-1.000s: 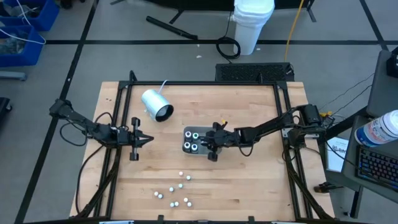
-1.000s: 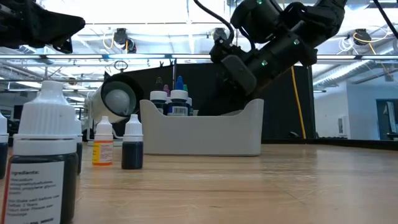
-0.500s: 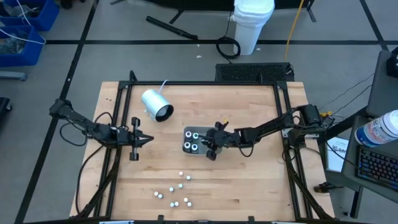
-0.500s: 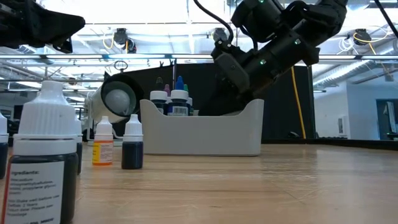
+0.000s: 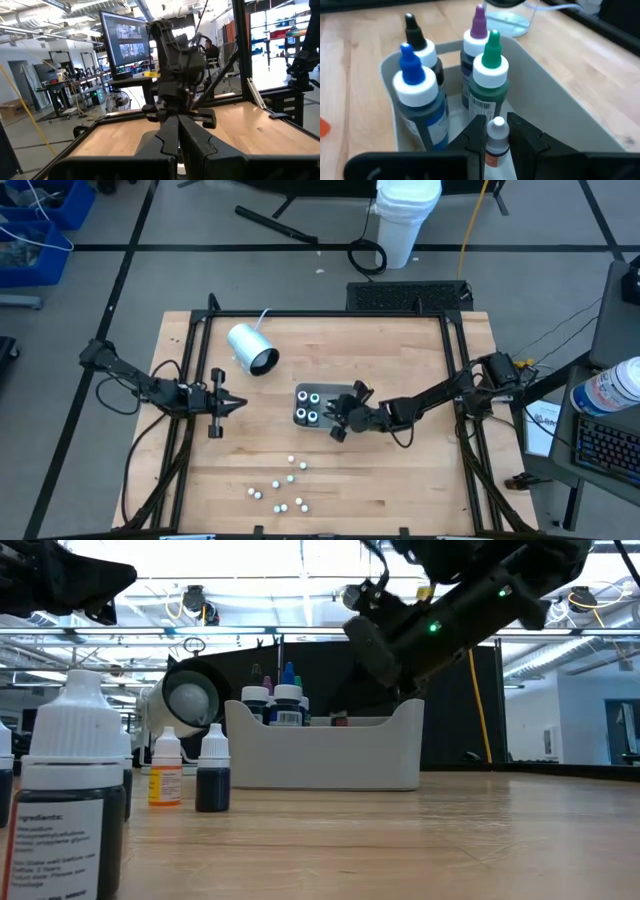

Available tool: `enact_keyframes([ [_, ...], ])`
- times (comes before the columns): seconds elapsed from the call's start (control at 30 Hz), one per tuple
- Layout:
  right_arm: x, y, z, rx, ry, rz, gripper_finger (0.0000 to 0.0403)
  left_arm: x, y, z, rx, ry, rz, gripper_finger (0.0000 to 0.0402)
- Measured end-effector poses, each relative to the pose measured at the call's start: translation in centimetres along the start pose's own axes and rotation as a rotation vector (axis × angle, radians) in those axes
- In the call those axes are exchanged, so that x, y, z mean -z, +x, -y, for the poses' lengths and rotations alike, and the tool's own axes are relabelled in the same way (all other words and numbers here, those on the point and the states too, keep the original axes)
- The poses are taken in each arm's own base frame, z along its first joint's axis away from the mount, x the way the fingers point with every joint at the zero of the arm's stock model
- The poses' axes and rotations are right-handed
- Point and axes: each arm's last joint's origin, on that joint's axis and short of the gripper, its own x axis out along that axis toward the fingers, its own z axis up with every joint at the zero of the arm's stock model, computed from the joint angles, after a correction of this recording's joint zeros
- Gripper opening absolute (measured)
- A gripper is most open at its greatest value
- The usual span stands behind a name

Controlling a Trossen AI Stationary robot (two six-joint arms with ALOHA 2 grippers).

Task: Pick & Place food coloring
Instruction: Put the small orange food coloring bottle into the gray bin

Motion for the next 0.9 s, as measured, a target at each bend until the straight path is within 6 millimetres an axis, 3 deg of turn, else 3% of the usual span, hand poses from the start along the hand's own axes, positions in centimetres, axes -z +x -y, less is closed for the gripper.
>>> enact_keyframes([
  [0.13,0.3,0.0,-0.4,0.05,0.011,0.034,0.0051,-0.1,0.0,0.0,-0.002,-0.003,0.006,0.0021],
  [0.37,2.3,2.0,-0.9,0.067,0.044,0.063,0.0051,0.0,0.0,0.0,-0.001,-0.003,0.005,0.0021],
  [0.67,2.9,2.4,-1.0,0.066,0.061,0.054,0.0051,0.0,0.0,0.0,0.0,-0.003,0.003,0.0021],
  [0.9,2.9,2.4,-1.0,0.066,0.038,0.054,0.0085,0.0,0.0,0.0,0.0,-0.002,0.003,0.0021],
])
